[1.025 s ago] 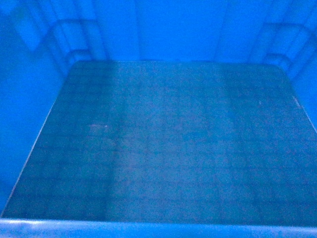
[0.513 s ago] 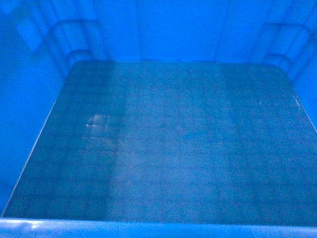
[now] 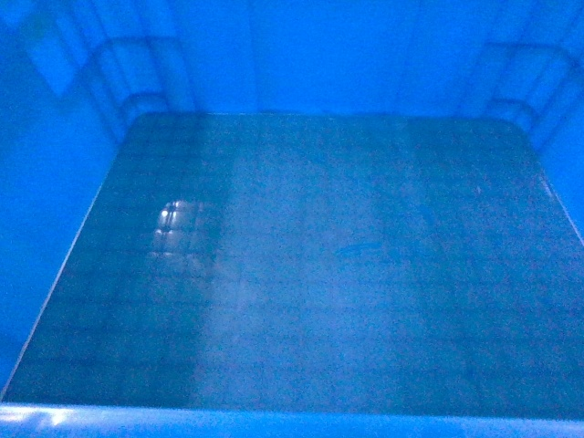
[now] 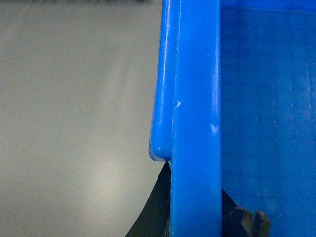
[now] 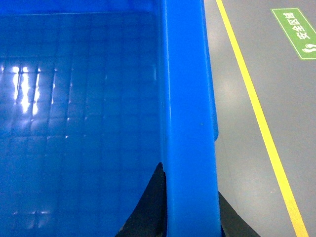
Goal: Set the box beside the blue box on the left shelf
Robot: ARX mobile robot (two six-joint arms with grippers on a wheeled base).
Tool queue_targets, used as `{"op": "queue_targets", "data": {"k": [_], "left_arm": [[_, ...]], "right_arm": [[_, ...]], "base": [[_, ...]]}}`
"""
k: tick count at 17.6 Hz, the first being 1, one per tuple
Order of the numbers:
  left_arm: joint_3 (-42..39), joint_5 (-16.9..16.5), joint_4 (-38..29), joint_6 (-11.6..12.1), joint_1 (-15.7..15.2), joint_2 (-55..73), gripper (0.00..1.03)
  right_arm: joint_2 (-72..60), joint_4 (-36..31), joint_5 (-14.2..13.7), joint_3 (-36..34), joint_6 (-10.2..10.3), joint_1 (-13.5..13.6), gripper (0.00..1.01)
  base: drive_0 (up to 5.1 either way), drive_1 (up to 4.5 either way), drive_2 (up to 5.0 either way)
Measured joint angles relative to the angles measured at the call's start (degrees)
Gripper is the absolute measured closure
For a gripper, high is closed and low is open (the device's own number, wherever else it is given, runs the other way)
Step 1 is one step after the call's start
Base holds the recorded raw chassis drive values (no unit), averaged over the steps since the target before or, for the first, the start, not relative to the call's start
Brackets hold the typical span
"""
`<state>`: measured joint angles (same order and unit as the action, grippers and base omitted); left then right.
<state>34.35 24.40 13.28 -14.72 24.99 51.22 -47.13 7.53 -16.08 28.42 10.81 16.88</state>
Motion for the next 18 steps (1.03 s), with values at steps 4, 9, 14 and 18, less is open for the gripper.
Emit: {"op": "queue_targets", "data": {"k": [4,9,14,18], "left_arm": [[0.0,0.02,-0.02,0.0,0.0,-0.04,0.95],[-0.02,0.02,0.02,0.0,0.0,0.04,0.95],[-0.07,0.02,0.11,-0.04,0.0,0.02,0.95],[-0.07,0.02,0.0,-0.02,0.0,0.04,0.95]], "right_arm": [[0.0,-0.02,0.0,-0.04,-0.02,-0.02,0.92],[-0.04,0.13,0.0,-0.07,0.0,0.0,0.92],[-0.02,0.13,0.0,-0.07,-0.02,0.0,0.92],[-0.02,0.07,0.0,-0.07,-0.02,0.0,0.92]], "base": [[0.0,4.18,-4.2],[0.0,4.23,-4.3],[0.1,4.31,-4.2],[0.1,4.32,-4.2]]}}
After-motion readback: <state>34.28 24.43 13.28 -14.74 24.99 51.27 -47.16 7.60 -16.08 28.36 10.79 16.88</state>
